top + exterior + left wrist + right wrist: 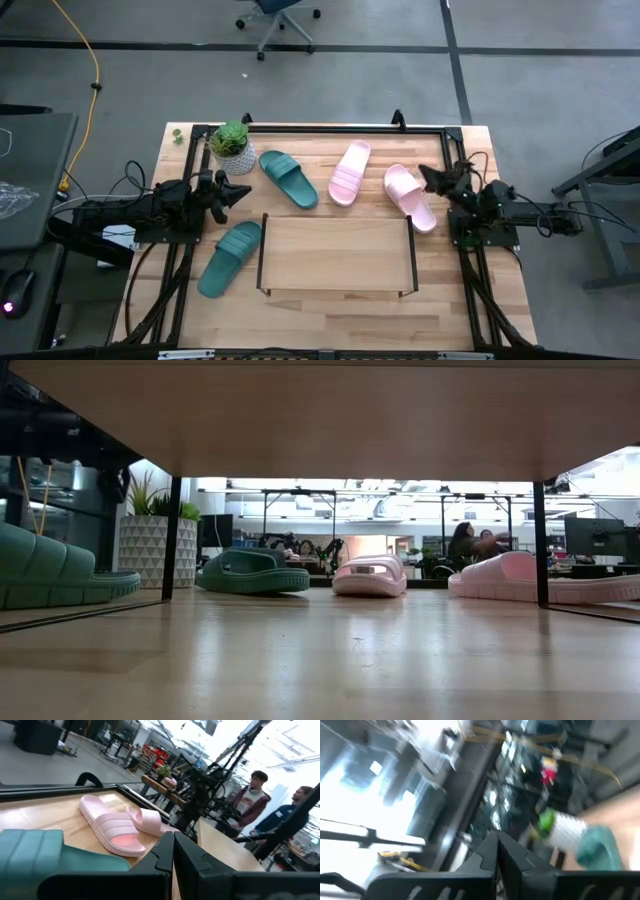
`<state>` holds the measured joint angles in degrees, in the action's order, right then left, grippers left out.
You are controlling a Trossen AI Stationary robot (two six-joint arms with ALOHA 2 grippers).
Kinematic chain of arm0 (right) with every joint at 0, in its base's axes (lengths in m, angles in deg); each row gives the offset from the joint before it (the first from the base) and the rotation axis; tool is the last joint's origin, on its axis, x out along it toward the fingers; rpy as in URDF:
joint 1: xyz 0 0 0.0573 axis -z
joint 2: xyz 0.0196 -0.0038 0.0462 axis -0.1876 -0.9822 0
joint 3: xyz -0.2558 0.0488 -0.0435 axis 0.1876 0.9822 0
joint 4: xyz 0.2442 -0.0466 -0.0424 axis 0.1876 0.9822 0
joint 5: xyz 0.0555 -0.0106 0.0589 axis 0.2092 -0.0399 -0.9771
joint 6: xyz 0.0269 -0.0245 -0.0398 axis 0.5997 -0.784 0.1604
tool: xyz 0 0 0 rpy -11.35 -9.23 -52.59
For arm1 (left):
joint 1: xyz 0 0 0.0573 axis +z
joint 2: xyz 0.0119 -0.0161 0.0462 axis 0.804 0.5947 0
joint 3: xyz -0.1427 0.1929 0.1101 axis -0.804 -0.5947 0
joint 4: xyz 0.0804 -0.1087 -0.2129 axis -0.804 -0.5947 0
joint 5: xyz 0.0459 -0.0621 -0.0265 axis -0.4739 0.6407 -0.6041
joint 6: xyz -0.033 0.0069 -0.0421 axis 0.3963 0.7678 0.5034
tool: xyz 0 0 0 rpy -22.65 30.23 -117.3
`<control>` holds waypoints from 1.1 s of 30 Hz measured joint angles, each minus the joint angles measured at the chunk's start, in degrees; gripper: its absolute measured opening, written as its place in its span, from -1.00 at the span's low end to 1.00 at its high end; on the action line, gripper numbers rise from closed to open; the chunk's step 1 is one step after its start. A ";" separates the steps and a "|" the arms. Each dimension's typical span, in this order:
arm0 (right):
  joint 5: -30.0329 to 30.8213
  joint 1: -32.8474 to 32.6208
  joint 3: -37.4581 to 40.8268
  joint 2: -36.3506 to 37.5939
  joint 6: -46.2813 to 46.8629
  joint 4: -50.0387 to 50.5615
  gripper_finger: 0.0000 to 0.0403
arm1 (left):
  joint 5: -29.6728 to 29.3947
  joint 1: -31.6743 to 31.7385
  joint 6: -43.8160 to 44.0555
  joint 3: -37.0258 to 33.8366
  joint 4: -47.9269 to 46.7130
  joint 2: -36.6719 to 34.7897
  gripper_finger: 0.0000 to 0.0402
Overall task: Pick and place slides into the shelf
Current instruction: Put the left pink slide on the shelf
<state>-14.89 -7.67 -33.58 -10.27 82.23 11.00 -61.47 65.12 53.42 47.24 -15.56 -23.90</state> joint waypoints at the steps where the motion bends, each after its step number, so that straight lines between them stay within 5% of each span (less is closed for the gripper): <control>1: 0.69 0.00 0.00 -0.01 -1.74 -2.08 -1.00 | -0.61 -0.01 0.00 0.00 0.02 0.00 -1.00; 7: 2.63 0.00 -0.97 -0.01 -7.72 -5.22 -1.00 | -2.04 0.01 -0.03 0.00 0.00 0.00 -1.00; 20: 9.31 0.00 -28.02 -6.83 -15.64 39.56 -1.00 | -2.09 0.01 -0.13 0.00 -0.02 0.00 -1.00; 33: 12.69 0.01 -45.68 -24.34 -20.24 59.17 -1.00 | -2.09 0.00 -0.59 0.00 -0.04 0.00 -1.00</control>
<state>-2.20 -7.66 -79.26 -34.61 61.99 70.16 -63.55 65.12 52.83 47.24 -15.60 -23.90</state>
